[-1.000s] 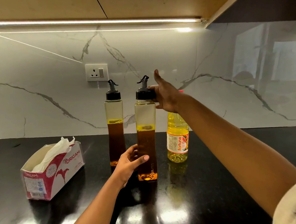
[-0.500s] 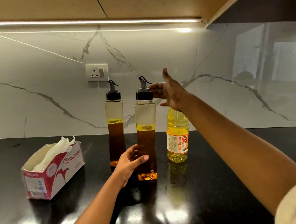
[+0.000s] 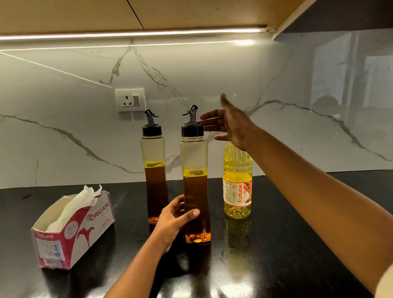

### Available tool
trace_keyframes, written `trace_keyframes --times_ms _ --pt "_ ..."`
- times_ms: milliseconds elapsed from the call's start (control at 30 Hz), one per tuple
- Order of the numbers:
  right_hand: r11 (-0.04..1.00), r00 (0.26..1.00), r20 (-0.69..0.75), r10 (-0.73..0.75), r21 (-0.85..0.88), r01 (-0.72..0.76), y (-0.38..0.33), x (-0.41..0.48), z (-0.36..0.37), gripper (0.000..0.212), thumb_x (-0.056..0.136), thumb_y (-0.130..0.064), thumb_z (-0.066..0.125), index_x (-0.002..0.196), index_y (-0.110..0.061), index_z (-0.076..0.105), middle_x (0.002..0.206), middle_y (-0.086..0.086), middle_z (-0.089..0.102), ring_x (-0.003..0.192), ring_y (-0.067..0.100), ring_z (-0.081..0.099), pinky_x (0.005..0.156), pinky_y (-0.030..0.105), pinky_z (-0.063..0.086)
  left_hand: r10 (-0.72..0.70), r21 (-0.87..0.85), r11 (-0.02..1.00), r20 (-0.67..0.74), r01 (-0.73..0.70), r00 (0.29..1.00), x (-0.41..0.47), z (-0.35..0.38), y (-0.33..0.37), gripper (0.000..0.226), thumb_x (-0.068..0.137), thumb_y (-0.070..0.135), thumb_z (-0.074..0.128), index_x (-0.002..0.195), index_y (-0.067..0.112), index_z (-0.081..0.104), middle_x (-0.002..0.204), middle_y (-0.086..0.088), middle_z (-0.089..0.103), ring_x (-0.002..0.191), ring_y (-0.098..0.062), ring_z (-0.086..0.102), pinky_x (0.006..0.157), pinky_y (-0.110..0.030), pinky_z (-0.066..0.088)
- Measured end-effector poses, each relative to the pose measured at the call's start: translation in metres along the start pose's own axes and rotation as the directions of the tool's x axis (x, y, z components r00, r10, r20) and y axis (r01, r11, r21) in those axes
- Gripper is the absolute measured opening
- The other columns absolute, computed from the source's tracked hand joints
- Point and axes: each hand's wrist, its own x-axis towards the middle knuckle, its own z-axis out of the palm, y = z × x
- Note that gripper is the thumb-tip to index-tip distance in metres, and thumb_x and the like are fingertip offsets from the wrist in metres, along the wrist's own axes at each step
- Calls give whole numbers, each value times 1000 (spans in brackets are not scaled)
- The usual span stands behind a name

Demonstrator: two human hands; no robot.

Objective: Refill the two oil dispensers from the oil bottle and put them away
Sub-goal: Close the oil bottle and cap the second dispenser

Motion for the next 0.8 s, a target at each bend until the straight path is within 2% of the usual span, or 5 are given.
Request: trace_keyframes --times_ms 200,300,433,533,800 --pt "998 987 153 56 -13 -54 8 -1 28 82 88 -71 16 135 -11 46 129 11 56 123 26 48 111 54 24 3 14 1000 -2 -3 1000 0 -1 -1 92 39 50 93 120 22 59 113 -5 71 106 -19 67 87 -32 53" --pt "999 995 102 1 -44 4 14 -15 15 77 89 -69 12 129 -16 52 133 7 55 127 22 45 109 52 18 1 5 1000 -11 -1 1000 0 0 -1 93 39 50 93 121 22 59 114 -5 70 106 -19 67 86 -32 54" --pt "998 999 23 -46 -48 47 14 -27 -10 74 93 -64 13 105 -16 68 108 3 70 108 18 60 100 47 30 7 14 1000 -14 -7 1000 0 0 -2 90 41 48 92 121 22 59 112 -5 71 105 -19 68 88 -34 54" --pt "1000 999 -31 -7 8 7 9 -15 -10 67 97 -57 19 100 -13 69 101 4 72 100 19 65 102 48 35 7 17 1000 -9 -7 1000 -1 0 -2 78 49 40 88 119 23 59 110 -4 72 106 -19 67 88 -33 54" --pt "998 987 148 70 -20 -68 15 2 22 84 88 -71 13 134 -8 47 131 8 56 126 23 45 113 54 17 7 9 1000 -17 -6 1000 0 1 0 93 36 51 93 118 23 59 109 -3 72 103 -17 68 84 -29 55"
